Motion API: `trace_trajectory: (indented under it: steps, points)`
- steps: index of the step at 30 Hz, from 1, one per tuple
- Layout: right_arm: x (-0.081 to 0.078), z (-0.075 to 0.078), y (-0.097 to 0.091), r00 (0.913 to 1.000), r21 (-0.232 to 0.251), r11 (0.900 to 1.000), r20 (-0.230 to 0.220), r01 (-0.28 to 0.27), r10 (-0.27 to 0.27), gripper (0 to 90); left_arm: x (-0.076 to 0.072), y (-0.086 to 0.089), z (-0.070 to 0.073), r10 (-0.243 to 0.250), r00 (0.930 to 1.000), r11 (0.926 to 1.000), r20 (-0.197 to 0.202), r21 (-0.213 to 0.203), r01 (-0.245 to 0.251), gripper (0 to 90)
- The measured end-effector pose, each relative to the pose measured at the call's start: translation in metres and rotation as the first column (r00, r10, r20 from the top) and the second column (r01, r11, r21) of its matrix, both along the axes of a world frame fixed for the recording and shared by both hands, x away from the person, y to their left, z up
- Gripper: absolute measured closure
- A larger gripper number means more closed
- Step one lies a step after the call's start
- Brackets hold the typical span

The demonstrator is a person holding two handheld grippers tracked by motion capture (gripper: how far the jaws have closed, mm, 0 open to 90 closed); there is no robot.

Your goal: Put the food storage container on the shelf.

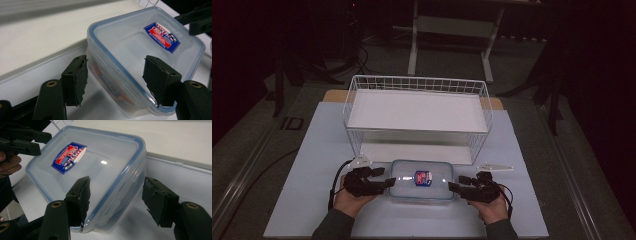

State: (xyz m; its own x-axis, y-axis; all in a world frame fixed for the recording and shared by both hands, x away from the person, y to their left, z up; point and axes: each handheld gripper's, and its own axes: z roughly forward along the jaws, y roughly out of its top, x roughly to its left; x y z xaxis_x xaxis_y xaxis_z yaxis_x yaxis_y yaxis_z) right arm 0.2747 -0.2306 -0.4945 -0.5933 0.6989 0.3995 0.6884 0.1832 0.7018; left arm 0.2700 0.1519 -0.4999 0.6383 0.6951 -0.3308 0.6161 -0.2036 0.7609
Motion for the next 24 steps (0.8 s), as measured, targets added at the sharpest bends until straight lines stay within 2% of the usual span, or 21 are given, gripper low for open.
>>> trace_trajectory:
  steps: [4, 10, 15, 17, 20, 24]
  points:
    - [0.005, -0.005, -0.002, 0.9988, 0.05, 0.9987, -0.049, -0.006, 0.009, 35.8, 0.003, 0.0, -0.003, -0.025, 0.9983, 0.9988, -0.052, -0.043, 0.023, 34.2]
    - [0.011, -0.011, -0.002, 0.993, 0.121, 0.9926, -0.114, -0.016, 0.03, 34.2, 0.004, -0.004, -0.004, -0.052, 0.995, 0.9968, -0.086, -0.066, 0.046, 34.6]
    - [0.012, -0.014, -0.003, 0.9893, 0.146, 0.9891, -0.141, -0.015, 0.036, 34.7, 0.006, -0.002, -0.005, -0.053, 0.9918, 0.9956, -0.116, -0.083, 0.044, 35.5]
    - [0.014, -0.016, -0.005, 0.9855, 0.173, 0.9848, -0.164, -0.014, 0.043, 35.9, 0.008, -0.001, -0.007, -0.063, 0.9851, 0.9919, -0.16, -0.12, 0.044, 36.4]
    - [0.015, -0.017, -0.006, 0.9824, 0.182, 0.9832, -0.181, -0.012, 0.046, 35.5, 0.008, -0.001, -0.007, -0.065, 0.9824, 0.9914, -0.175, -0.123, 0.044, 37.2]
    - [0.015, -0.018, -0.007, 0.9796, 0.193, 0.9811, -0.195, -0.012, 0.05, 35.4, 0.01, 0.001, -0.008, -0.082, 0.9732, 0.9886, -0.215, -0.141, 0.052, 37.5]
